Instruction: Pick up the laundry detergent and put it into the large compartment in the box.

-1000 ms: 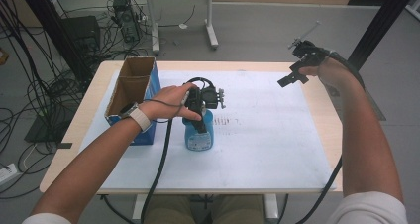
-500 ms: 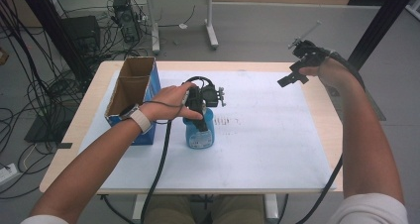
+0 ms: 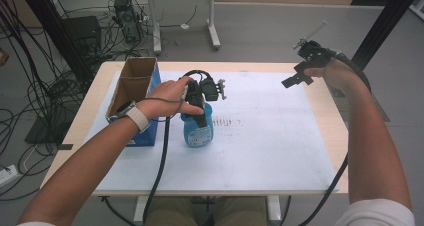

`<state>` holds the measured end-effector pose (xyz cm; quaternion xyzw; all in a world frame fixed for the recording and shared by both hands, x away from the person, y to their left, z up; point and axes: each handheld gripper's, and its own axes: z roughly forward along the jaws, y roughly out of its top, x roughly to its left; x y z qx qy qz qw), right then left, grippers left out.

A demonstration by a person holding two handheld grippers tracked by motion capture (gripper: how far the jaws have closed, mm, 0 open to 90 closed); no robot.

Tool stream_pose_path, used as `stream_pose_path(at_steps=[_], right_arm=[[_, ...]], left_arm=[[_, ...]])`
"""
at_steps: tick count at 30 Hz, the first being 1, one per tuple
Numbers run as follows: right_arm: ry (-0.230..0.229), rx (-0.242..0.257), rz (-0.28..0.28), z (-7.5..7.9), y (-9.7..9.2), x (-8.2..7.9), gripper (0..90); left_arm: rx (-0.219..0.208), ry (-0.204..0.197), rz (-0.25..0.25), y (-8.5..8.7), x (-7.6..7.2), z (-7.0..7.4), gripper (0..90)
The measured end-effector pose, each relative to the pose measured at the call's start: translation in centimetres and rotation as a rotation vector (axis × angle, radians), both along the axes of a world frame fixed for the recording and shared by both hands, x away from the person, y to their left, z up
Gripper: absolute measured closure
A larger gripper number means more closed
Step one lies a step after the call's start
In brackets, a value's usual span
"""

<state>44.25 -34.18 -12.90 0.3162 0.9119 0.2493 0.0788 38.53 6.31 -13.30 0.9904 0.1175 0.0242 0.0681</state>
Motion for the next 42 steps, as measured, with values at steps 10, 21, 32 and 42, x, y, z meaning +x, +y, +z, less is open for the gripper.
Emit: stream_pose_path(at_steps=[10,21,32,42], right_arm=[[-0.009,0.002,0.008,0.2,0.3,-0.3,10.5],[-0.019,0.007,0.014,0.5,0.4,-0.6,10.5],[-0.023,0.012,0.021,0.6,0.5,-1.0,10.9],[-0.028,0.019,0.023,0.9,0.2,-1.1,11.1]], left_arm=[[-0.004,-0.013,0.149,0.8,-0.7,3.3,38.8],[0.007,-0.015,0.277,1.3,-1.0,6.3,38.7],[0.015,0.002,0.375,1.8,-0.3,7.6,38.7],[0.004,-0.014,0.477,2.2,-0.2,9.8,38.7]])
